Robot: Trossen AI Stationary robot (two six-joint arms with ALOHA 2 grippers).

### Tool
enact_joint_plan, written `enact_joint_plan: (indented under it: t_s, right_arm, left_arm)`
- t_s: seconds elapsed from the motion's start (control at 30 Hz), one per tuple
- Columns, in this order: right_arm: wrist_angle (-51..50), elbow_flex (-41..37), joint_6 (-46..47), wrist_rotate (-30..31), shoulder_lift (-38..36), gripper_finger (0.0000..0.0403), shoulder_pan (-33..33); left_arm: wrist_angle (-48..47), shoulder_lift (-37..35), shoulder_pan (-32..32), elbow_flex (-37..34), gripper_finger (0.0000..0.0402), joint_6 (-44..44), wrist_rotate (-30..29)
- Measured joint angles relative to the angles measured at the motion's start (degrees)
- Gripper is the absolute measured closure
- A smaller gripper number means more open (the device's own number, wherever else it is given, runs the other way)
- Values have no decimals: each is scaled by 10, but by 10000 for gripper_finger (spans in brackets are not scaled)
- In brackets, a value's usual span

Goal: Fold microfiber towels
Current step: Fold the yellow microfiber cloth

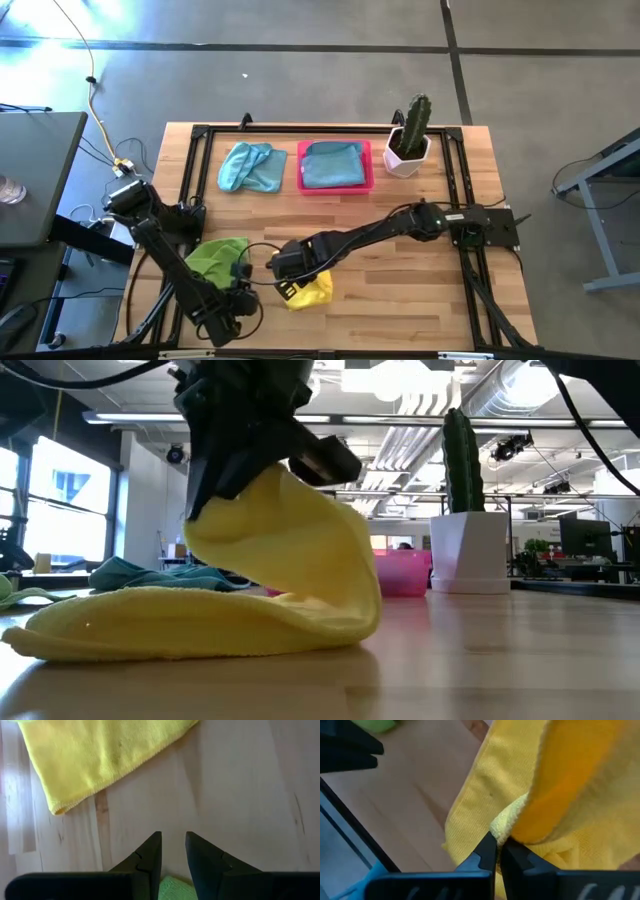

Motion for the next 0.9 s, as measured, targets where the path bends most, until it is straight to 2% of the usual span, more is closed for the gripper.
enact_joint_plan:
  t_s: [0.13, 0.33, 0.47, 0.63, 0.7, 0.77, 0.83, 0.9]
  right_arm:
    - [14, 0, -36, -2, 4, 389, 0]
    - [72, 0, -76, -2, 4, 310, -1]
    - [76, 0, -104, -5, 4, 258, -7]
    - [62, 1, -181, -10, -28, 228, -20]
    - [6, 2, -208, 28, -46, 227, -22]
    - [-76, 2, -220, 97, -54, 231, -21]
    - [-156, 1, -216, 165, -55, 235, -21]
    - [-193, 1, -209, 206, -54, 237, -21]
  left_arm:
    - [-6, 0, -7, 0, 323, -13, 0]
    - [-15, 0, -8, 0, 323, -33, 0]
    - [-14, 0, -8, 0, 323, -39, 7]
    - [-13, 0, -8, 0, 323, -44, 6]
    - [-13, 0, -8, 0, 323, -55, 6]
    - [-12, 0, -8, 0, 323, -68, 6]
    - [-10, 0, -8, 0, 323, -77, 6]
    - [-9, 0, -8, 0, 323, -85, 2]
